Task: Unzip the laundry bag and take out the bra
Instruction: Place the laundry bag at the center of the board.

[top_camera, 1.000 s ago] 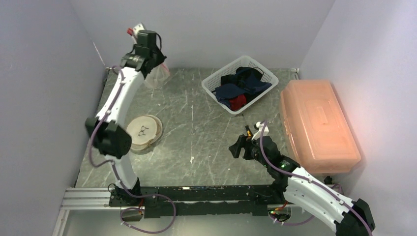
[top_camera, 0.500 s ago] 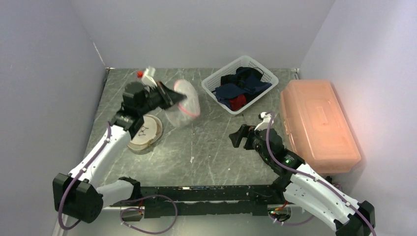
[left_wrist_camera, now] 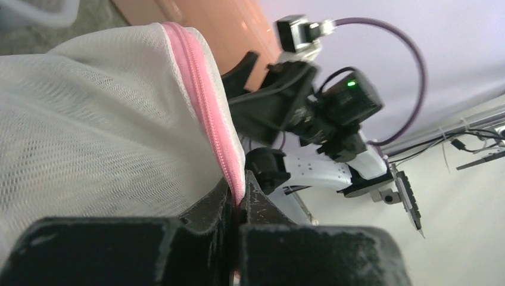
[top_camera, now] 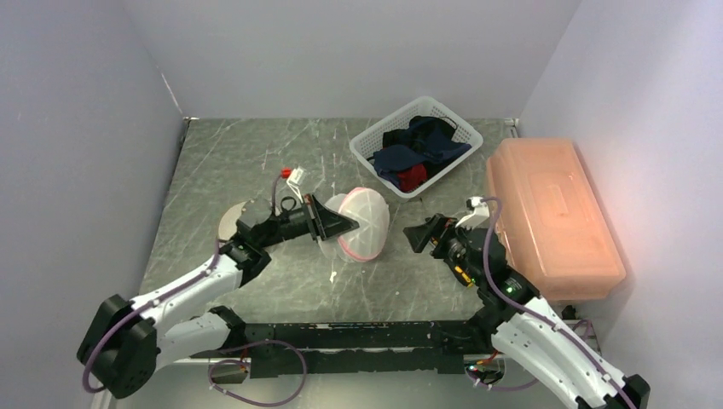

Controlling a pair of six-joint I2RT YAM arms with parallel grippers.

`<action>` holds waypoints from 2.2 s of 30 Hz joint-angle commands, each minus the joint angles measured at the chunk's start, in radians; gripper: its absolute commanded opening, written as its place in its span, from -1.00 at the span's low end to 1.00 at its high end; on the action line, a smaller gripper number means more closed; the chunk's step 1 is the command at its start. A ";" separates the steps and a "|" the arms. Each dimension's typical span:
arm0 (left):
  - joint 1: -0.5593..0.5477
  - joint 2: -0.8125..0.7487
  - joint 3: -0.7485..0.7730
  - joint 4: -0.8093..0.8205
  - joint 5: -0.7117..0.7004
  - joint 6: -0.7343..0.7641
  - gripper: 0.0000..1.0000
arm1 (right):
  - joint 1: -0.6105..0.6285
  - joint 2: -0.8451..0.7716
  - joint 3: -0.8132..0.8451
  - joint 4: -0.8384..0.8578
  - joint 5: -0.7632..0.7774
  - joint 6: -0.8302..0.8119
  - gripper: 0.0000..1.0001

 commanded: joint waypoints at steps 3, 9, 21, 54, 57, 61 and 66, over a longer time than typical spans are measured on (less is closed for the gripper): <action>-0.015 0.042 -0.127 0.217 -0.035 -0.017 -0.95 | -0.030 -0.166 0.021 -0.007 -0.082 0.012 0.98; -0.015 0.120 -0.250 0.374 -0.075 -0.068 -0.95 | -0.031 -0.160 0.005 -0.028 -0.199 0.047 0.92; -0.013 -0.043 -0.299 0.052 -0.201 0.001 -0.95 | -0.030 0.158 -0.102 0.311 -0.390 0.197 0.69; -0.009 -0.585 -0.108 -1.149 -0.681 0.033 -0.94 | 0.196 1.138 0.193 0.947 -0.488 0.407 0.30; -0.009 -0.608 -0.111 -1.140 -0.672 0.037 -0.94 | 0.210 1.190 0.209 0.998 -0.505 0.440 0.32; -0.009 -0.619 -0.108 -1.062 -0.624 0.065 -0.95 | 0.215 1.176 0.186 1.045 -0.486 0.453 0.32; -0.009 -0.500 -0.068 -0.833 -0.490 0.090 -0.95 | 0.214 0.914 0.107 0.871 -0.325 0.311 0.38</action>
